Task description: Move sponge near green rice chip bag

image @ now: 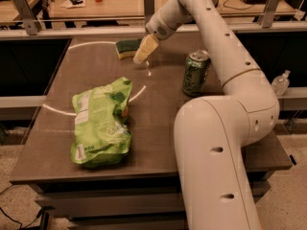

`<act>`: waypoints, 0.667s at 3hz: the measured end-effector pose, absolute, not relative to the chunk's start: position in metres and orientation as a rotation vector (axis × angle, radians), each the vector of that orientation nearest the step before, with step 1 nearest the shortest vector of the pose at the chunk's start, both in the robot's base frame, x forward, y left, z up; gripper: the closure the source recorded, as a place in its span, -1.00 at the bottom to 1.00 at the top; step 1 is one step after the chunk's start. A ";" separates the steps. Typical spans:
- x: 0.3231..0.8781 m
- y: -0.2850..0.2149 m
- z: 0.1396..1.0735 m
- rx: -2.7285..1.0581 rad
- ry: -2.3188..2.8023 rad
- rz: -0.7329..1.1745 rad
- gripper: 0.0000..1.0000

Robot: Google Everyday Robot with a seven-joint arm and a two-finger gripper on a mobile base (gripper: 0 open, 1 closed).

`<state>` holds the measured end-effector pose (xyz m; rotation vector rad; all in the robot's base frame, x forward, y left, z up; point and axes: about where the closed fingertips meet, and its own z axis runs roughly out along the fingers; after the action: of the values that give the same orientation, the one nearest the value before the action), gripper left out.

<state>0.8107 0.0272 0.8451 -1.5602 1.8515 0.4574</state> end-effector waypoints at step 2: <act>0.799 0.040 0.844 -1.643 1.891 0.248 -1.00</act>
Offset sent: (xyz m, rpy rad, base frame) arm -0.0458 0.0175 -0.0119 -0.2680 -0.0809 -0.0407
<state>0.7986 0.0396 0.8441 -1.6426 1.8911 0.2485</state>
